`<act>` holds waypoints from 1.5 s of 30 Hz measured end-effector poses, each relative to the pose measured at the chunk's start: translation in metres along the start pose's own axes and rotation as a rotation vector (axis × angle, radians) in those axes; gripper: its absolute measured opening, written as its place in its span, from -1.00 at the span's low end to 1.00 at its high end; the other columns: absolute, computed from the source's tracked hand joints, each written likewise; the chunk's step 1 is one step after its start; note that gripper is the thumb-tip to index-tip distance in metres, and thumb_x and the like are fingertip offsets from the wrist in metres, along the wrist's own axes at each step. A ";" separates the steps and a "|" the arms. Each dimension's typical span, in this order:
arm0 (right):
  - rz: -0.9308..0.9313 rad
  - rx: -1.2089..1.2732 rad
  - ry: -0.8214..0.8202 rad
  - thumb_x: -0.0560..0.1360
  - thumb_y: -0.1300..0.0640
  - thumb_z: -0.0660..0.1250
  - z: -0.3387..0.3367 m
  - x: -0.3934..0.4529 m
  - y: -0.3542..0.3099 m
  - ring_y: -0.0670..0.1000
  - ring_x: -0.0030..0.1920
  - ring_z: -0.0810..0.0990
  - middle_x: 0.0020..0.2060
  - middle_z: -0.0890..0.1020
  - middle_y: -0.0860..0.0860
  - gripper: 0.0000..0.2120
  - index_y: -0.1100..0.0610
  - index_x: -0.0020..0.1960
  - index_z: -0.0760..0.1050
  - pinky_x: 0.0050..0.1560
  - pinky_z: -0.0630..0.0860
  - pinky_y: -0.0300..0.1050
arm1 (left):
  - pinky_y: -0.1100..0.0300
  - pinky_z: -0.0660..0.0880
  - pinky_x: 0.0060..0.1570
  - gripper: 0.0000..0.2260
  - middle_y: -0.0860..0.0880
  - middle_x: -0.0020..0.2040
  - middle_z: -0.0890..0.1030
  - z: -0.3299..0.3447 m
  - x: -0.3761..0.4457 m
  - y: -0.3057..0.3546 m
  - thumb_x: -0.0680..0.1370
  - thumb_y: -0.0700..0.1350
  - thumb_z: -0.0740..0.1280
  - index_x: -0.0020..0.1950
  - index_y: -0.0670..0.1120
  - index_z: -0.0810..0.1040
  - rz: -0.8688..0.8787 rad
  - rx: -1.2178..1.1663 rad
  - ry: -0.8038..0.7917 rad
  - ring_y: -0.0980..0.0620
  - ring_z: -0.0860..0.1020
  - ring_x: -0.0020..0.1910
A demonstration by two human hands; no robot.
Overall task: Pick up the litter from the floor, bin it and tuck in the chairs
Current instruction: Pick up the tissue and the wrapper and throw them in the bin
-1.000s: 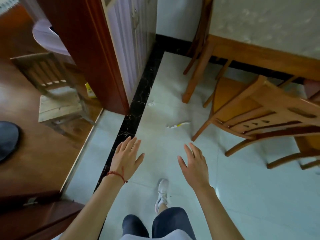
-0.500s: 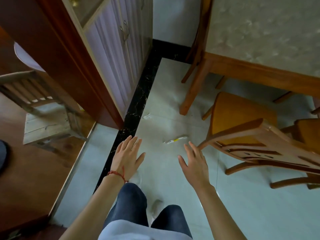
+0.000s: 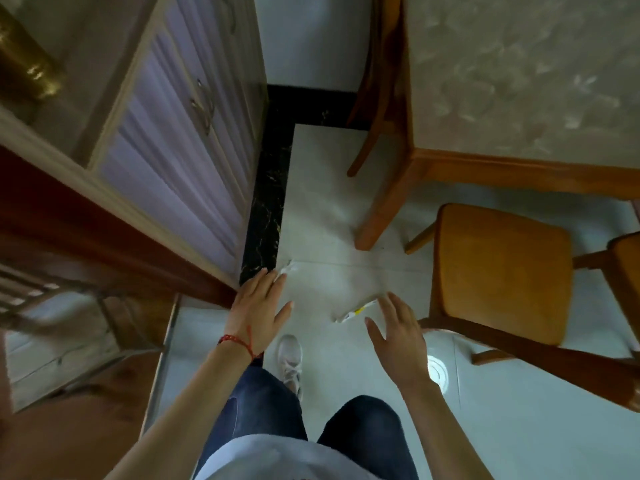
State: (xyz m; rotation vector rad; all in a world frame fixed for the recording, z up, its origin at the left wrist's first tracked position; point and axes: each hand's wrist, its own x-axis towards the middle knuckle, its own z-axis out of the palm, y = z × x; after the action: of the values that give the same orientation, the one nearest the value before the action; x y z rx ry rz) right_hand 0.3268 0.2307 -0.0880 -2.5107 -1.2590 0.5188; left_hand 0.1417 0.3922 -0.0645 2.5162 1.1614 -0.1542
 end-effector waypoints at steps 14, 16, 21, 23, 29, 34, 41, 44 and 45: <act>0.054 0.053 -0.036 0.50 -0.13 0.08 0.052 0.088 0.029 0.23 0.26 0.49 0.25 0.52 0.20 -0.49 0.19 0.28 0.43 0.16 0.51 0.19 | -0.12 0.40 0.19 -0.48 -0.26 0.23 0.52 0.054 0.104 -0.027 0.49 0.08 0.06 0.26 -0.26 0.43 0.007 -0.026 -0.070 -0.27 0.47 0.23; 0.049 0.051 -0.045 0.50 -0.11 0.09 0.066 0.096 0.044 0.23 0.23 0.51 0.23 0.54 0.20 -0.50 0.20 0.26 0.44 0.13 0.53 0.16 | -0.11 0.39 0.20 -0.48 -0.27 0.23 0.51 0.071 0.113 -0.030 0.49 0.08 0.06 0.27 -0.26 0.42 -0.003 -0.031 -0.070 -0.26 0.46 0.23; 0.066 0.031 -0.055 0.47 -0.03 0.24 0.111 0.112 0.082 0.23 0.22 0.51 0.22 0.54 0.21 -0.56 0.21 0.26 0.45 0.13 0.50 0.12 | -0.10 0.37 0.21 -0.48 -0.26 0.24 0.51 0.126 0.133 -0.038 0.50 0.08 0.06 0.27 -0.26 0.42 0.014 -0.002 -0.094 -0.25 0.46 0.24; 0.069 0.023 -0.074 0.47 -0.01 0.25 0.131 0.118 0.096 0.24 0.22 0.51 0.23 0.54 0.21 -0.56 0.22 0.25 0.46 0.13 0.50 0.13 | -0.09 0.35 0.23 -0.48 -0.27 0.25 0.50 0.150 0.142 -0.042 0.50 0.08 0.05 0.28 -0.26 0.41 0.015 -0.001 -0.095 -0.25 0.45 0.25; 0.041 0.005 -0.110 0.49 -0.11 0.08 0.194 0.142 0.136 0.23 0.25 0.49 0.25 0.51 0.21 -0.48 0.20 0.28 0.42 0.14 0.50 0.16 | -0.09 0.33 0.24 -0.48 -0.28 0.24 0.50 0.229 0.172 -0.060 0.50 0.08 0.07 0.27 -0.27 0.41 0.026 -0.010 -0.104 -0.26 0.45 0.25; 0.092 0.035 -0.092 0.49 -0.16 0.04 0.254 0.165 0.171 0.21 0.30 0.44 0.29 0.48 0.19 -0.42 0.20 0.31 0.40 0.20 0.46 0.16 | -0.08 0.32 0.24 -0.46 -0.30 0.23 0.50 0.298 0.199 -0.082 0.51 0.10 0.06 0.26 -0.28 0.43 0.057 0.002 -0.106 -0.28 0.45 0.23; 0.096 0.056 -0.110 0.49 -0.10 0.17 0.347 0.183 0.218 0.22 0.29 0.45 0.27 0.50 0.20 -0.49 0.22 0.30 0.42 0.19 0.45 0.12 | -0.10 0.34 0.23 -0.44 -0.30 0.25 0.49 0.391 0.229 -0.118 0.53 0.14 0.03 0.27 -0.28 0.42 0.090 0.014 -0.108 -0.28 0.44 0.24; 0.105 0.057 -0.126 0.49 -0.08 0.19 0.378 0.189 0.240 0.22 0.32 0.42 0.30 0.47 0.20 -0.49 0.21 0.31 0.41 0.23 0.41 0.10 | -0.09 0.34 0.24 -0.34 -0.28 0.27 0.47 0.427 0.241 -0.129 0.55 0.22 -0.13 0.29 -0.26 0.40 0.127 0.025 -0.123 -0.26 0.41 0.27; 0.112 0.054 -0.135 0.49 -0.06 0.21 0.387 0.190 0.247 0.22 0.32 0.41 0.31 0.47 0.20 -0.50 0.21 0.32 0.41 0.24 0.40 0.10 | -0.08 0.35 0.24 -0.33 -0.27 0.28 0.47 0.439 0.245 -0.131 0.55 0.23 -0.16 0.30 -0.24 0.40 0.137 0.023 -0.124 -0.25 0.41 0.28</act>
State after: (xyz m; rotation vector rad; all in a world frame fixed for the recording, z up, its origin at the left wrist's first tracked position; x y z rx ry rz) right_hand 0.4384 0.2767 -0.5698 -2.5489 -1.1373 0.7492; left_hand 0.2265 0.4827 -0.5684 2.5560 0.9414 -0.2853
